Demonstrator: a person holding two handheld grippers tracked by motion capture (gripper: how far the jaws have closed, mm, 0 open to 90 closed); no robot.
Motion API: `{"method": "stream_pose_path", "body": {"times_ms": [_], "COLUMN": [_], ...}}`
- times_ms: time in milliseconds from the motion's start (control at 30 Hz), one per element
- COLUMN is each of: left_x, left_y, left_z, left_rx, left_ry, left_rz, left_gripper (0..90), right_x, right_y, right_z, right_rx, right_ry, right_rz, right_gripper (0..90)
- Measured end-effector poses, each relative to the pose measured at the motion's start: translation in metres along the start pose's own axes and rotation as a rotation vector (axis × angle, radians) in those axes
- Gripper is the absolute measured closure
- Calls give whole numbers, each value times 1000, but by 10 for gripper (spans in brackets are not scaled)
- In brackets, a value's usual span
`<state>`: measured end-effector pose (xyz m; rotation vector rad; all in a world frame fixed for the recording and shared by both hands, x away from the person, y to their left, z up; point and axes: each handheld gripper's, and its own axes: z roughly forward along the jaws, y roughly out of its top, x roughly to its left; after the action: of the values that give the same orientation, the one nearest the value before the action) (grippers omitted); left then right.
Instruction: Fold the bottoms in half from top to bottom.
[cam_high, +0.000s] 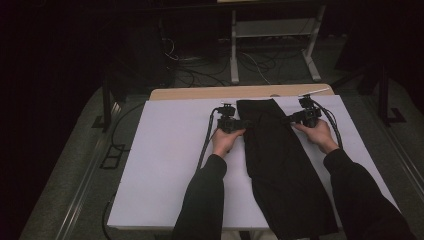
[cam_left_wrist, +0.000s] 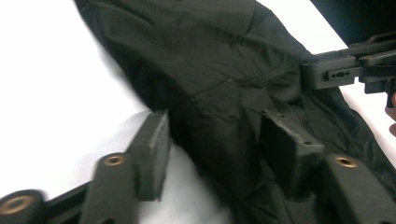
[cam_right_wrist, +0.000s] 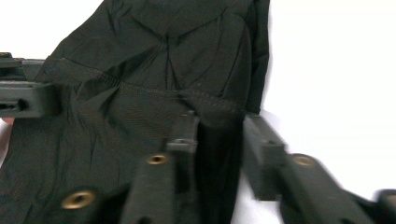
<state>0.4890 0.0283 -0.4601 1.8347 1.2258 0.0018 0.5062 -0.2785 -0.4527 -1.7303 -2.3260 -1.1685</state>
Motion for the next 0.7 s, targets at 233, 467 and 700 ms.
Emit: {"method": "stream_pose_path", "body": {"times_ms": [233,467,700], "left_x": [0,-1,1], "left_y": [-1,-2,-2], "left_z": [3,5,4], "left_rx": [-17,-11,-4], "left_ry": [-6,-2,-27], "left_rz": [-47,-34,-57], "left_gripper": [557,652,735], "right_x": [1,-2,-2], "right_y": [-2,-5,-6], "right_z": [3,0,-5], "right_rx": [-10,-31,-46], "right_ry": [-6,36,63], "right_rz": [9,57,71], "right_gripper": [805,856,863]}}
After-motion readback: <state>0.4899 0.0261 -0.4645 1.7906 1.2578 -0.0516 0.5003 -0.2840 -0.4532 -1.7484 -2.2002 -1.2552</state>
